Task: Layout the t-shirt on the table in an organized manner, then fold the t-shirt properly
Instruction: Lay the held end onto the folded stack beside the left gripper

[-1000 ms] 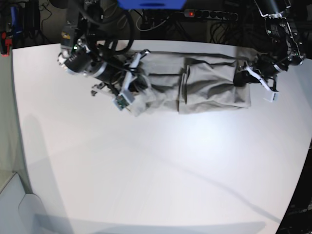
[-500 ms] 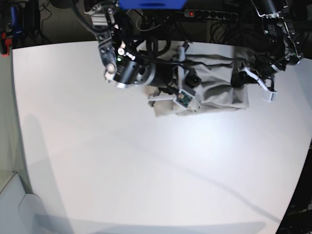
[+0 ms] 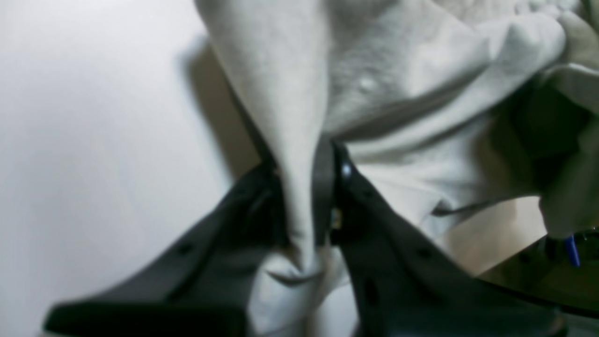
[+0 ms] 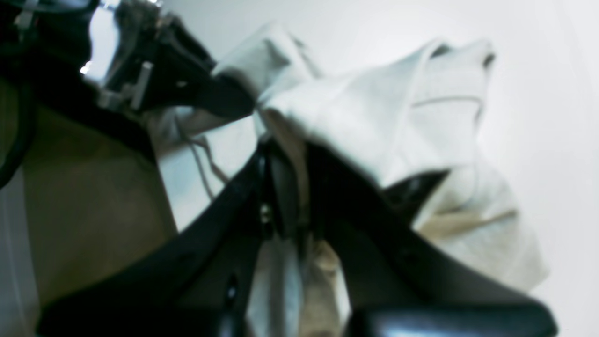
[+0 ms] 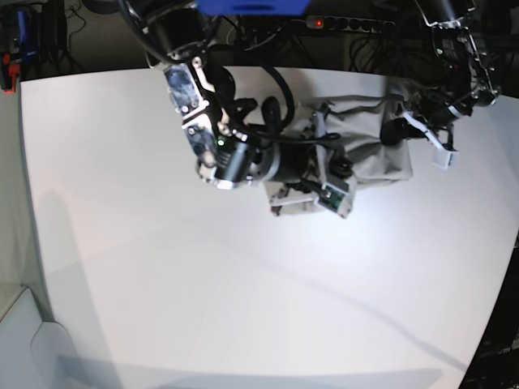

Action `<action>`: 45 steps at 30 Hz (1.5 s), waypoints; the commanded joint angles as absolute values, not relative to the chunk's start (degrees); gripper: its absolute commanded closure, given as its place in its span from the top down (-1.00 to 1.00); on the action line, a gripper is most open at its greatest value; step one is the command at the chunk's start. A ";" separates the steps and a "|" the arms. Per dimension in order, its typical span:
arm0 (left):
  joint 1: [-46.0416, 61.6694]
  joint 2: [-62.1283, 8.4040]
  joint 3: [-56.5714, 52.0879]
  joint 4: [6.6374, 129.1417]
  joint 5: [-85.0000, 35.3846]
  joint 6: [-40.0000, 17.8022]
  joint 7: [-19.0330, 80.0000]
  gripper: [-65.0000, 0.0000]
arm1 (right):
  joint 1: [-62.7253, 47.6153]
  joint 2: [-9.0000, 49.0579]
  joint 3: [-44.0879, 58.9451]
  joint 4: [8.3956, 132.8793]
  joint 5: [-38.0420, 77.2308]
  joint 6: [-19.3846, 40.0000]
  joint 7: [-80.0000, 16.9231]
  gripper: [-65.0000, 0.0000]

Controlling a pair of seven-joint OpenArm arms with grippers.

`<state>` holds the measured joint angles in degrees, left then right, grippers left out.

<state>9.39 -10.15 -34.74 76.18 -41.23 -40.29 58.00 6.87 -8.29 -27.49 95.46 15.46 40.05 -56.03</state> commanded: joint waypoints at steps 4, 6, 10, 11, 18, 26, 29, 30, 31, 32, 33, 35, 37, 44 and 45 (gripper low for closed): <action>9.80 -10.33 -34.59 76.35 -38.46 -40.00 60.44 -1.00 | 7.96 -9.00 -32.04 93.23 16.57 40.00 -52.62 -1.00; 9.80 -10.24 -34.51 76.35 -38.46 -40.00 60.44 -1.00 | 8.40 -9.00 -34.15 91.65 16.57 40.00 -50.51 -1.00; 9.80 -10.42 -32.48 76.35 -38.46 -40.00 60.44 -1.00 | 10.77 -9.00 -36.26 88.66 16.57 40.00 -49.63 -1.00; 9.80 -10.42 -31.96 76.35 -38.46 -40.00 60.44 -1.00 | 11.74 -9.00 -36.35 88.31 16.57 40.00 -49.54 -1.00; 9.89 -10.42 -31.87 76.35 -38.46 -40.00 60.44 -1.00 | 18.42 -9.00 -36.44 83.38 23.60 40.00 -49.54 -1.00; 9.89 -10.77 -31.96 76.35 -38.46 -40.00 60.53 -1.00 | 19.12 -9.00 -36.44 76.44 25.89 40.00 -42.51 -1.00; 9.89 -10.77 -31.96 76.35 -38.46 -40.00 60.53 -1.00 | 19.30 -9.00 -36.44 74.51 25.89 40.00 -40.31 -1.00; 9.89 -10.77 -31.96 76.35 -38.46 -40.00 60.53 -1.00 | 19.65 -9.00 -36.44 73.80 25.89 40.00 -39.52 -1.00; 9.89 -10.68 -31.96 76.35 -38.46 -40.00 60.53 -1.00 | 20.00 -9.00 -36.44 73.01 25.89 40.00 -38.81 -1.00; 9.89 -10.68 -31.96 76.35 -38.46 -40.00 60.53 -1.00 | 20.09 -9.00 -36.44 72.31 25.89 40.00 -38.37 -1.00; 9.89 -10.68 -31.96 76.35 -38.46 -40.00 60.53 -1.00 | 20.26 -9.00 -36.44 71.78 25.89 40.00 -37.76 -1.00; 9.89 -10.68 -31.96 76.35 -38.46 -40.00 60.53 -1.00 | 20.35 -9.00 -36.53 70.81 25.98 40.00 -37.23 -1.00; 9.89 -10.68 -31.96 76.35 -38.46 -40.00 60.53 -1.00 | 20.44 -9.00 -36.53 70.29 25.98 40.00 -36.70 -1.00; 9.89 -10.77 -31.96 76.35 -38.55 -40.00 60.53 -1.00 | 20.44 -9.00 -36.62 69.41 25.98 40.00 -36.18 -0.93; 9.89 -10.77 -31.96 76.35 -38.73 -40.00 60.70 -1.00 | 20.53 -9.00 -36.62 68.97 25.89 40.00 -36.18 -0.86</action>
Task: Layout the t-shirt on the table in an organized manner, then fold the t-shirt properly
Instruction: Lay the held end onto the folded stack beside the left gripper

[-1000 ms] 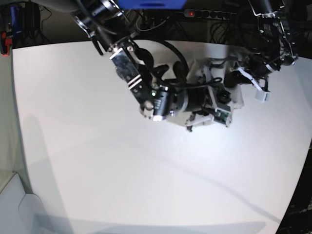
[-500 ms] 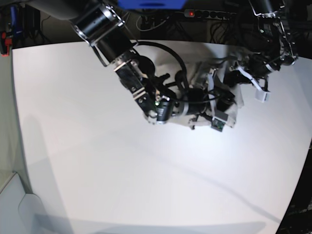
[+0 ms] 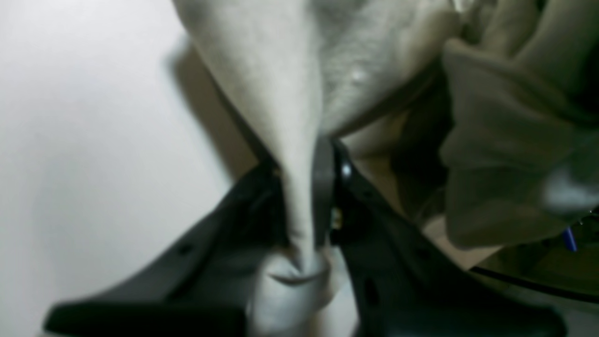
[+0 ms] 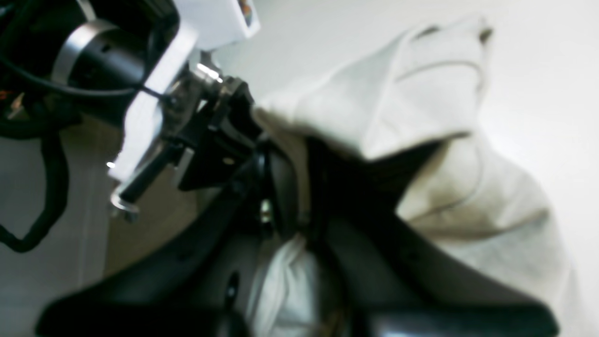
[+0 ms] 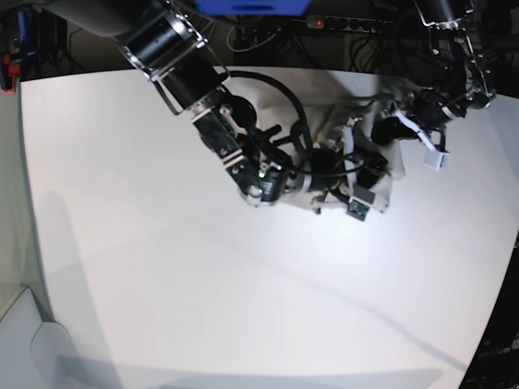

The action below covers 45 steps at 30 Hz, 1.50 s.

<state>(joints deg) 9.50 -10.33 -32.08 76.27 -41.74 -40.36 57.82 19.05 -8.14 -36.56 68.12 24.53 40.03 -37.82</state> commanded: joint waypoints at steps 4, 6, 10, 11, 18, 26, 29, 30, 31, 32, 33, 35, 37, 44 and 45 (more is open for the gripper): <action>9.89 -10.86 -32.40 76.35 -38.90 -40.00 62.99 -1.00 | 20.88 -9.00 -36.62 66.42 25.89 40.00 -36.09 -0.59; 9.89 -10.95 -32.40 76.35 -38.64 -40.00 62.99 -1.00 | 20.88 -9.00 -36.62 65.27 25.89 40.00 -36.09 -0.52; 9.89 -12.79 -32.48 76.35 -38.99 -40.00 62.99 -1.00 | 20.88 -9.00 -36.62 64.84 25.80 40.00 -36.00 -0.41; 9.89 -12.88 -32.48 76.35 -38.99 -40.00 62.99 -1.00 | 20.88 -9.00 -36.62 64.84 25.80 40.00 -36.00 -0.39; 9.89 -12.97 -34.86 76.35 -38.73 -40.00 63.25 -1.00 | 20.53 -9.00 -37.32 68.18 25.80 40.00 -39.34 -0.17; 9.80 -12.97 -34.77 76.35 -38.55 -40.00 63.25 -1.00 | 17.45 -9.00 -40.22 82.68 25.89 40.00 -41.54 -0.05; 9.80 -12.97 -34.77 76.35 -38.99 -40.00 63.25 -1.00 | 17.36 -8.75 -37.58 82.59 25.89 40.00 -41.45 -0.06; 9.80 -12.97 -34.77 76.35 -38.99 -40.00 63.25 -1.00 | 17.27 -8.04 -36.53 82.51 25.89 40.00 -41.36 -0.06; 9.80 -12.97 -34.77 76.35 -39.08 -40.00 63.25 -1.00 | 17.27 -7.52 -35.56 81.98 25.89 40.00 -41.19 -0.06; 9.71 -12.97 -34.77 76.35 -39.08 -40.00 63.25 -1.00 | 17.27 -7.08 -34.51 80.66 25.89 40.00 -41.19 -0.06; 9.71 -12.97 -34.77 76.70 -39.08 -40.00 63.34 -1.00 | 17.27 -6.73 -33.54 79.34 25.89 40.00 -41.10 -0.06; 9.89 -13.32 -34.77 78.73 -39.08 -40.00 63.34 -1.00 | 17.27 -5.58 -32.31 77.49 25.89 40.00 -41.10 -0.06; 9.89 -13.76 -34.77 81.19 -39.08 -40.00 63.96 -1.00 | 17.27 -4.18 -32.22 76.35 25.89 40.00 -41.01 -0.06; 9.19 -13.93 -34.86 84.00 -38.55 -40.00 65.98 -1.00 | 14.29 -1.45 -32.40 76.35 25.89 40.00 -40.92 -0.06; 8.92 -13.93 -34.86 84.00 -38.55 -40.00 65.89 -1.00 | 13.67 -1.36 -32.48 76.35 25.89 40.00 -40.92 -0.06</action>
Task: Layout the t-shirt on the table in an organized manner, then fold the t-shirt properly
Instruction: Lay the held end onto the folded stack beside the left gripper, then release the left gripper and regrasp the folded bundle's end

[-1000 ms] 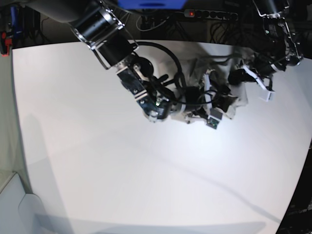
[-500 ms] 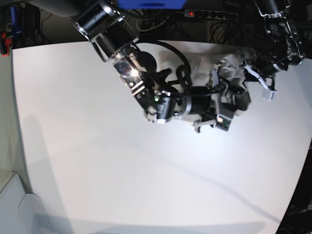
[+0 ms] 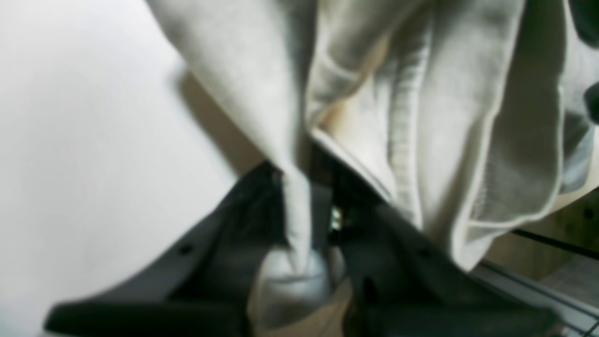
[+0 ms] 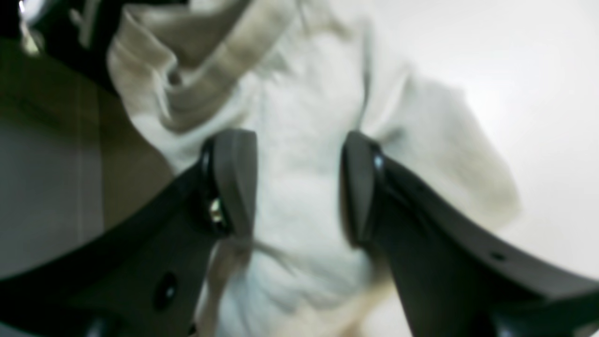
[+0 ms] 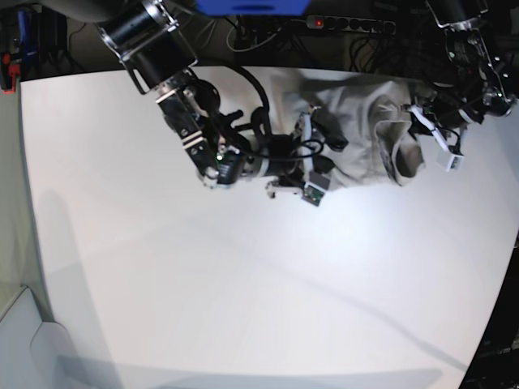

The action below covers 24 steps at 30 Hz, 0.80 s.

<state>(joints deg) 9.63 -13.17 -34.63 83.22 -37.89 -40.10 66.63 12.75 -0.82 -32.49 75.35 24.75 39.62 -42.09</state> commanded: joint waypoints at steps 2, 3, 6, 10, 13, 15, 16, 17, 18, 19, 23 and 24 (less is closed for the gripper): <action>8.04 -13.93 -34.86 83.82 -38.46 -40.00 65.89 -1.00 | 12.88 -1.10 -32.48 76.18 25.71 40.00 -40.92 -0.06; 8.04 -13.93 -34.86 83.65 -38.46 -40.00 65.89 -1.00 | 12.88 -0.48 -32.48 76.00 25.63 40.00 -40.84 -0.06; 7.08 -14.55 -34.86 82.77 -38.46 -40.00 65.80 -1.00 | 12.44 0.57 -32.57 76.00 25.63 40.00 -39.25 -0.05; 6.64 -15.16 -34.86 82.42 -38.90 -40.00 66.15 -1.00 | 11.91 1.98 -32.57 76.00 25.63 40.00 -38.90 -0.05; 7.08 -15.16 -34.86 84.09 -39.08 -40.00 66.24 -1.00 | 11.82 1.98 -32.57 75.91 25.63 40.00 -38.90 -0.05; 7.34 -15.16 -34.77 85.49 -39.16 -40.00 67.03 -0.96 | 11.82 1.98 -32.57 75.03 25.63 40.00 -38.90 -0.05; 7.78 -15.16 -34.68 85.93 -39.16 -40.00 68.00 -0.88 | 12.00 1.89 -32.57 74.33 25.63 40.00 -38.90 -0.05; 7.96 -15.16 -34.68 86.37 -39.16 -40.00 68.44 -0.76 | 12.00 1.80 -32.57 73.71 25.63 40.00 -38.81 -0.05; 7.96 -15.08 -34.77 86.64 -39.08 -40.00 68.44 -0.61 | 12.09 1.71 -32.57 73.19 25.63 40.00 -38.64 -0.05; 7.87 -14.99 -34.95 86.64 -39.08 -40.00 68.44 -0.42 | 12.09 1.71 -32.57 72.92 25.63 40.00 -37.93 -0.05; 8.22 -15.08 -35.03 86.81 -39.08 -40.00 68.09 0.37 | 11.91 1.71 -32.57 73.10 25.63 40.00 -36.70 -0.05; 8.31 -15.08 -35.03 86.81 -39.08 -40.00 68.09 0.53 | 11.82 1.71 -32.57 73.19 25.63 40.00 -36.70 -0.05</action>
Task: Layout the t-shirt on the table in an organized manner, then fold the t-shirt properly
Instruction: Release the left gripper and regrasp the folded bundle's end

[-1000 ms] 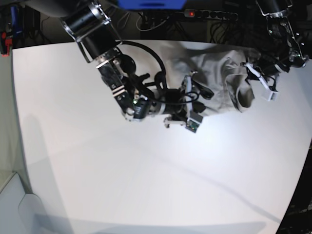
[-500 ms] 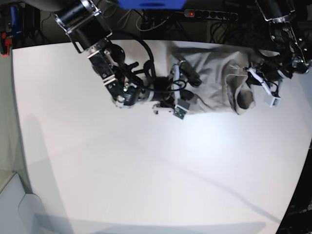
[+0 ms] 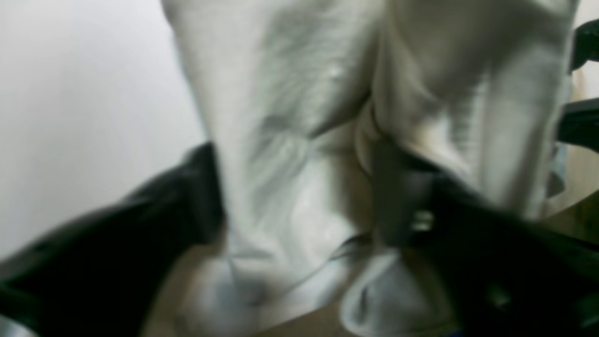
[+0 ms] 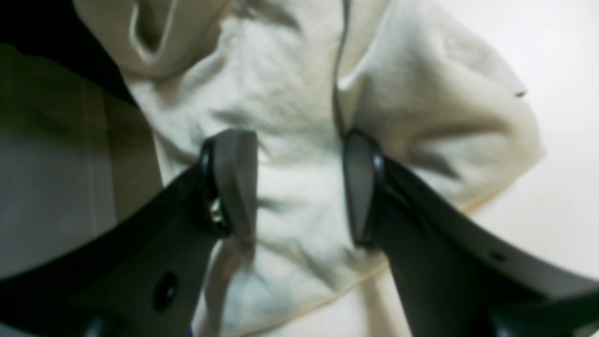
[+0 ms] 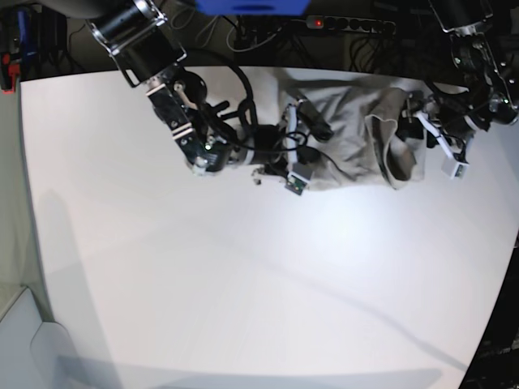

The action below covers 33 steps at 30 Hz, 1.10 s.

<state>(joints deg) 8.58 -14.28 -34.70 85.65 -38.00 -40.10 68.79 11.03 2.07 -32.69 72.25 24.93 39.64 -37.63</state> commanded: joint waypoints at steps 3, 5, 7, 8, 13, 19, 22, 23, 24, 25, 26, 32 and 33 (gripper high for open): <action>8.75 -15.16 -38.02 86.81 -39.08 -40.00 68.44 0.83 | 11.82 1.63 -32.57 73.27 25.63 40.00 -36.79 -0.06; 9.10 -15.08 -41.27 86.81 -39.08 -40.00 68.70 0.89 | 11.82 1.54 -32.57 73.98 25.63 40.00 -36.88 -0.06; 9.10 -15.08 -44.00 86.81 -39.08 -40.00 68.79 0.89 | 11.74 1.54 -32.57 74.59 25.63 40.00 -36.88 -0.06; 9.10 -15.08 -45.32 86.81 -39.16 -40.00 68.88 0.89 | 11.74 1.54 -32.57 74.59 25.63 40.00 -36.88 -0.06; 9.10 -16.04 -52.79 86.90 -39.16 -40.00 71.52 0.89 | 11.82 1.54 -32.57 74.77 25.63 40.00 -36.88 -0.06; 6.81 -16.04 -55.69 88.22 -39.16 -40.00 73.98 0.89 | 11.82 1.54 -32.57 74.95 25.71 40.00 -36.88 -0.06; 5.85 -14.99 -55.43 90.77 -39.16 -40.00 73.98 0.89 | 11.74 1.63 -32.48 78.02 25.71 40.00 -37.05 -0.06; 4.88 -14.46 -54.90 91.30 -39.16 -40.00 73.98 0.89 | 11.30 1.71 -32.48 79.87 25.71 40.00 -37.14 -0.06; 4.09 -14.29 -54.37 91.38 -39.16 -40.00 73.98 0.89 | 10.59 1.89 -32.40 81.63 25.71 40.00 -37.32 -0.06; 3.38 -14.20 -54.11 91.38 -39.16 -40.00 73.98 0.89 | 10.24 1.80 -32.22 83.47 25.71 40.00 -37.85 -0.06; 2.77 -14.11 -53.76 91.30 -39.16 -40.00 73.98 0.89 | 9.89 1.80 -32.13 85.41 25.71 40.00 -38.73 -0.06; 0.04 -11.38 -51.91 91.91 -42.33 -40.00 76.53 0.89 | 7.25 2.07 -30.20 93.41 25.71 40.00 -41.19 -0.06; 0.13 -11.12 -51.21 92.00 -43.38 -40.00 76.97 0.89 | 6.37 2.07 -29.32 93.93 25.71 40.00 -41.19 -0.06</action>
<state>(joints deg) 0.80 -10.20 -51.03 91.07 -42.15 -40.12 77.78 5.63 2.20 -29.39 93.08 24.73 39.64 -42.19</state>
